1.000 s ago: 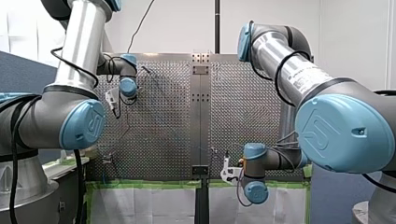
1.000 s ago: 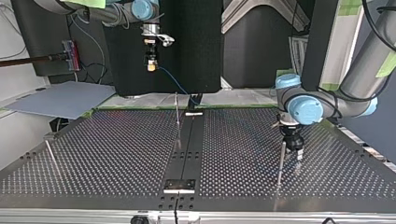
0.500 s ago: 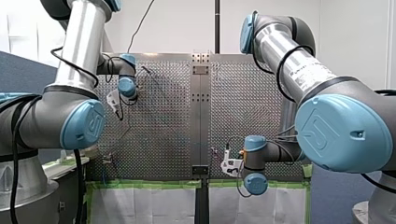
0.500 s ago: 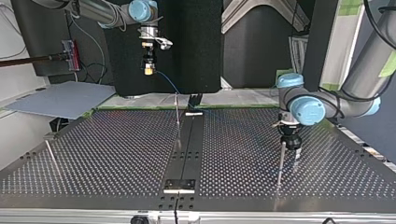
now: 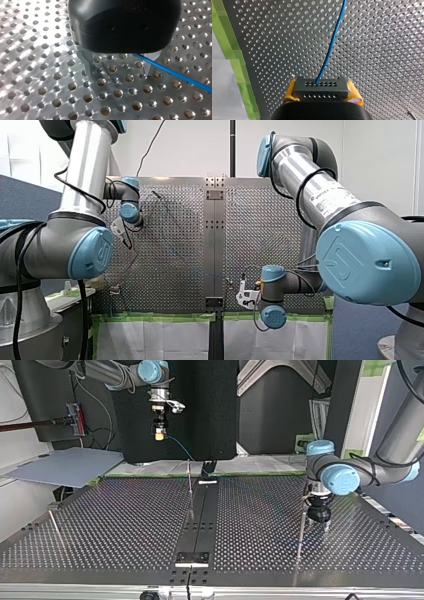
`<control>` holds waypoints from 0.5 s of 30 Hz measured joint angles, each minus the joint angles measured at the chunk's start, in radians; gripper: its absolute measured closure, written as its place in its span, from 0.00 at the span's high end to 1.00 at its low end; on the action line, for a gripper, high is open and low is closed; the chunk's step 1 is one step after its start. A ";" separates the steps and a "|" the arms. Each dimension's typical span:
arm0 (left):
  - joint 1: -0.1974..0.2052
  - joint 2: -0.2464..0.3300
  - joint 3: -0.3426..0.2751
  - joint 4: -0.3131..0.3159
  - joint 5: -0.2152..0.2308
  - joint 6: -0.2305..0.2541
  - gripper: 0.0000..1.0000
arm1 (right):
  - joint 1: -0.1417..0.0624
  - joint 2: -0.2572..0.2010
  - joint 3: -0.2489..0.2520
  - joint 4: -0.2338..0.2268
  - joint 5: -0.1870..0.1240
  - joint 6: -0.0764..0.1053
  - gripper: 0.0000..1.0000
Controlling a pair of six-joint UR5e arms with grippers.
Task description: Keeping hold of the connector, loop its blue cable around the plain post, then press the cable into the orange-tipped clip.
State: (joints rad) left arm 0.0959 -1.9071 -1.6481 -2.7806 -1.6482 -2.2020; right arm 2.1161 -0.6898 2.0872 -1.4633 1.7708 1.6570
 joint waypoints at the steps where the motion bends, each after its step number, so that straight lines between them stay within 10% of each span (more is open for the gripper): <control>1: 0.003 0.001 0.000 0.000 0.001 -0.012 1.00 | 0.000 0.000 0.000 0.000 0.000 0.000 0.00; 15: 0.013 0.075 0.001 -0.046 0.047 -0.147 1.00 | 0.000 0.000 0.000 -0.003 -0.002 0.000 0.00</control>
State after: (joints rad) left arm 0.1092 -1.8326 -1.6471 -2.8271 -1.6012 -2.3486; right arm 2.1161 -0.6897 2.0870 -1.4664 1.7688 1.6570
